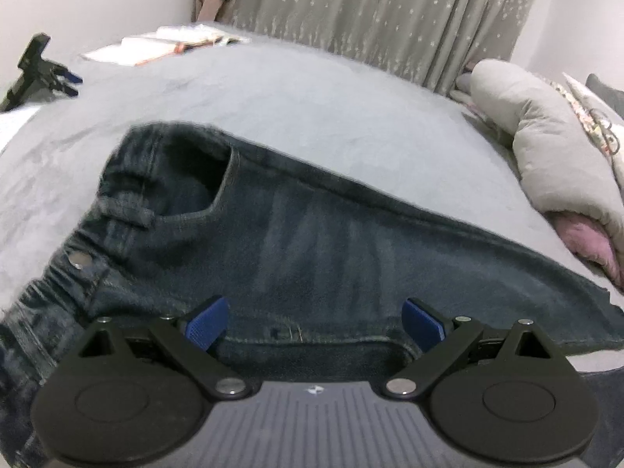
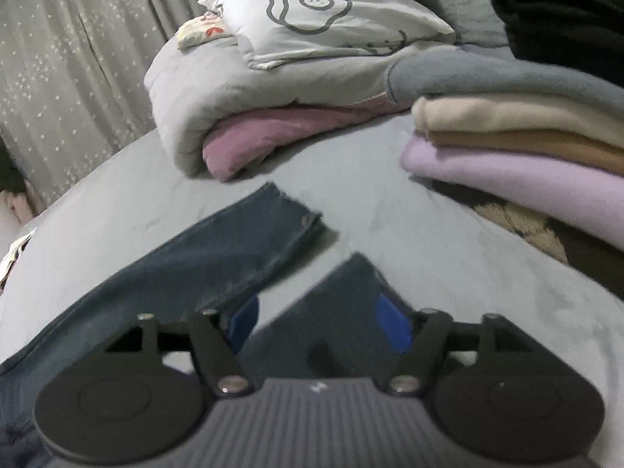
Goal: Fold clothes
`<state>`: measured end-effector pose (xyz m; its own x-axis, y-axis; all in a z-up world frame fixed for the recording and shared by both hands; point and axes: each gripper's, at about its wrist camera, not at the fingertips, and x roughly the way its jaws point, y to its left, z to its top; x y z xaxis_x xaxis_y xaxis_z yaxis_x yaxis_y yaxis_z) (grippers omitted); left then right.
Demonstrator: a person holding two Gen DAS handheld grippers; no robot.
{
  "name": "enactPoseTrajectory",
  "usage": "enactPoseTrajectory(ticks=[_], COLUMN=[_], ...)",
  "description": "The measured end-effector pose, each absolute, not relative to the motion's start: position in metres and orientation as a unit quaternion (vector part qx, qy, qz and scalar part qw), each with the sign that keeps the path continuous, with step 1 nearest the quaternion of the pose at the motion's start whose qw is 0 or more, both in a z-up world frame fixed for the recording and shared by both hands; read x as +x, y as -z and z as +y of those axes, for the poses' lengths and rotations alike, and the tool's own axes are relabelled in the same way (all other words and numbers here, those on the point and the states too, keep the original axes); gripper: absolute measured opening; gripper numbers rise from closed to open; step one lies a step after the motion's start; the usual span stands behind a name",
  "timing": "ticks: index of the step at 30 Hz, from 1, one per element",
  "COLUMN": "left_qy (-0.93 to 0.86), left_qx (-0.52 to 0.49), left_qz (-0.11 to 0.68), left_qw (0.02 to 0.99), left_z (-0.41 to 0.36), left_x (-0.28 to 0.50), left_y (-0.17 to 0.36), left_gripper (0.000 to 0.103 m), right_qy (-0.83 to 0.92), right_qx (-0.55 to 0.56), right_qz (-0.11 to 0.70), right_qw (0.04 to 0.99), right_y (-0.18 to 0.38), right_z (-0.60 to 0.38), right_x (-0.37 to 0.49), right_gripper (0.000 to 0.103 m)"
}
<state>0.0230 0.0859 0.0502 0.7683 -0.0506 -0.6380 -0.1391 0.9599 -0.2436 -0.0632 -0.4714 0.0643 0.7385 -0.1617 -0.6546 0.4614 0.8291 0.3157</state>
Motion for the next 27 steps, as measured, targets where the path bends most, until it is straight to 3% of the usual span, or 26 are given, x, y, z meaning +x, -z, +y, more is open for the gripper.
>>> enactPoseTrajectory(ticks=[1, 12, 15, 17, 22, 27], left_qy=[-0.027, -0.052, -0.047, -0.044, -0.038, -0.038], left_qx=[-0.131, -0.099, -0.098, -0.097, -0.093, -0.111], left_qz=[0.334, 0.332, 0.337, 0.340, 0.344, 0.341], left_qw=[0.933, 0.936, 0.935, 0.934, 0.934, 0.933], left_z=[0.086, 0.094, 0.092, 0.091, 0.092, 0.095], left_x=[0.022, 0.023, 0.024, 0.025, 0.025, 0.023], left_y=[-0.052, -0.053, -0.051, -0.049, -0.049, -0.052], left_gripper=[0.096, 0.096, 0.096, 0.096, 0.096, 0.096], right_qy=[0.160, 0.099, 0.077, 0.091, 0.129, 0.154], right_qx=[0.239, 0.186, 0.186, 0.176, 0.180, 0.147], right_qz=[0.319, 0.342, 0.335, 0.333, 0.322, 0.297], right_qw=[0.903, 0.916, 0.921, 0.922, 0.920, 0.931], right_y=[-0.061, -0.033, -0.039, -0.041, -0.040, -0.049], right_z=[-0.470, -0.453, -0.452, -0.457, -0.478, -0.488], right_x=[-0.066, -0.054, -0.055, -0.056, -0.060, -0.054], right_gripper=[0.092, 0.094, 0.076, 0.052, 0.052, 0.057])
